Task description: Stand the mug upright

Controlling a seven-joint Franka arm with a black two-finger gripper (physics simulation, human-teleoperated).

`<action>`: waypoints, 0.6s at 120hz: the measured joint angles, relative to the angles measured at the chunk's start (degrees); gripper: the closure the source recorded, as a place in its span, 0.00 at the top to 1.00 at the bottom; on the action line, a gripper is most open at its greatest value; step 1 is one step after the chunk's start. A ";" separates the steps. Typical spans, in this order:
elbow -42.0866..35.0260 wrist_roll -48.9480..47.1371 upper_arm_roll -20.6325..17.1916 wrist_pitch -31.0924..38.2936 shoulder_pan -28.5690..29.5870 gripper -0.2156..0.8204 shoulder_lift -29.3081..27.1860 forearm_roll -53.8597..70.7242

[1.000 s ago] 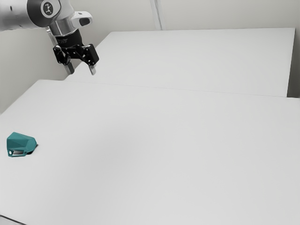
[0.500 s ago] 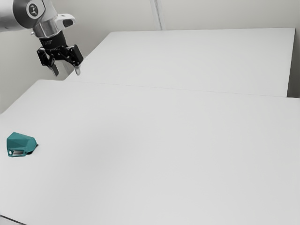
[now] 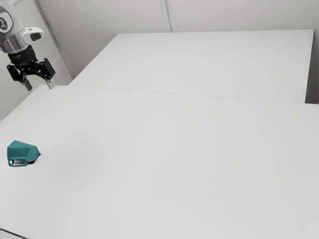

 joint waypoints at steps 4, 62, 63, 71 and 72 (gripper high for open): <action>-0.61 1.06 0.00 0.84 0.96 0.77 -0.25 -0.04; -7.37 22.84 0.63 9.95 12.26 0.76 -1.08 -11.04; -7.48 23.24 0.64 10.05 12.48 0.76 -1.07 -11.23; -8.41 26.28 0.69 10.71 14.40 0.76 -0.97 -12.41; -8.49 26.64 0.69 10.77 14.66 0.76 -0.96 -12.52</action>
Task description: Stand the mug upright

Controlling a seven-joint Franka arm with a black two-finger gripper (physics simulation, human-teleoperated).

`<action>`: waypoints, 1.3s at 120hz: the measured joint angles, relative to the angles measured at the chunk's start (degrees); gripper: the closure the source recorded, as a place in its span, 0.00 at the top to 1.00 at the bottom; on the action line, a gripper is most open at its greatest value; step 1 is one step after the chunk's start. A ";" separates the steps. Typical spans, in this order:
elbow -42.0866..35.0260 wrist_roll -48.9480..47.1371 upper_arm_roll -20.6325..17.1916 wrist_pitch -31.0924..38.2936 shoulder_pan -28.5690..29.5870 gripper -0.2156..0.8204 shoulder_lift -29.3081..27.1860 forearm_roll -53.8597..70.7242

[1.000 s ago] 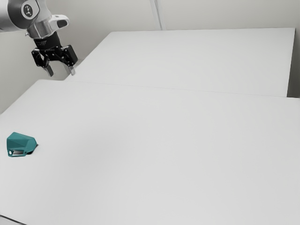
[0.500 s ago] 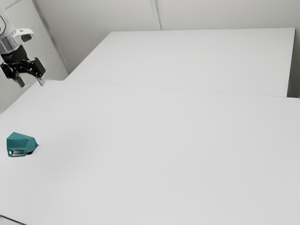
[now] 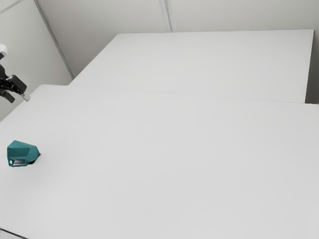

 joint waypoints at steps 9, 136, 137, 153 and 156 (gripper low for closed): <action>-0.55 3.23 0.01 0.50 2.48 0.76 0.21 -1.13; 5.63 32.38 0.00 -0.91 24.12 0.77 17.64 -16.07; 5.82 32.53 0.00 -0.96 24.16 0.77 17.88 -16.18; 7.51 34.04 0.30 -1.56 24.46 0.77 20.39 -18.57; 7.58 33.95 0.38 -1.75 24.49 0.77 20.58 -18.93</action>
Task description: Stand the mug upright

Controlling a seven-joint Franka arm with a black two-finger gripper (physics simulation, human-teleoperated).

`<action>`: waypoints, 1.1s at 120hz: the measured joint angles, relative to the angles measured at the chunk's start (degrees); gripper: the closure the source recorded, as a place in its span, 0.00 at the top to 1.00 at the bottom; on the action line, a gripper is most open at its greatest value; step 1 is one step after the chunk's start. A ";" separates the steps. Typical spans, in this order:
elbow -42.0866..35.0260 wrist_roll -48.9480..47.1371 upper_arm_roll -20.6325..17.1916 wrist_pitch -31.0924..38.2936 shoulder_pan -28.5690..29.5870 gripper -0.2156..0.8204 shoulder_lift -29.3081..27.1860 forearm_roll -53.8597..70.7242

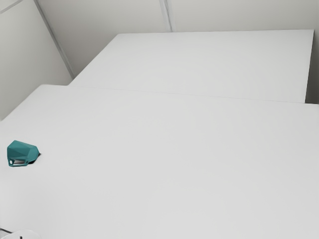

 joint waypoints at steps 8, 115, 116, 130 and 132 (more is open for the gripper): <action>0.52 -0.75 0.15 -0.86 0.06 0.77 0.62 -0.63; 14.35 -8.17 0.28 -11.89 0.62 0.77 17.78 -2.65; 14.35 -8.20 0.26 -11.89 0.61 0.77 17.80 -2.71; 14.35 -8.57 0.05 -11.91 0.46 0.77 18.17 -3.38; 14.35 -8.62 0.03 -11.90 0.38 0.77 18.22 -3.44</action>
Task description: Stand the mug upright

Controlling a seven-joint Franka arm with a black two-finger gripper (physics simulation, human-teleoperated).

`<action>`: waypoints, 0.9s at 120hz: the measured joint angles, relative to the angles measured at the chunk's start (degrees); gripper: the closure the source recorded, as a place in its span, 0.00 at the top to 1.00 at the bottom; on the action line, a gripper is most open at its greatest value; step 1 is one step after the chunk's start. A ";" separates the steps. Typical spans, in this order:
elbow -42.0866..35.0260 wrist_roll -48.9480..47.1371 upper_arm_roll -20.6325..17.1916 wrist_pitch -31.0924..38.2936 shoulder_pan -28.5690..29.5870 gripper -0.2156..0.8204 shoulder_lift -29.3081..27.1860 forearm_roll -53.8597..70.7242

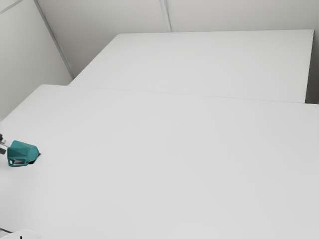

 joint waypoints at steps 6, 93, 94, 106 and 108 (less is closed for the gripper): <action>-0.02 -0.13 -0.08 0.01 -0.14 0.77 0.14 -0.24; -1.04 -1.36 -1.86 1.02 -1.80 0.69 1.67 -1.57; -1.04 -1.36 -1.87 1.02 -1.80 0.68 1.67 -1.57; -1.05 -1.44 -1.95 1.01 -1.80 0.58 1.62 -1.58; -1.05 -1.46 -1.96 1.00 -1.80 0.57 1.60 -1.58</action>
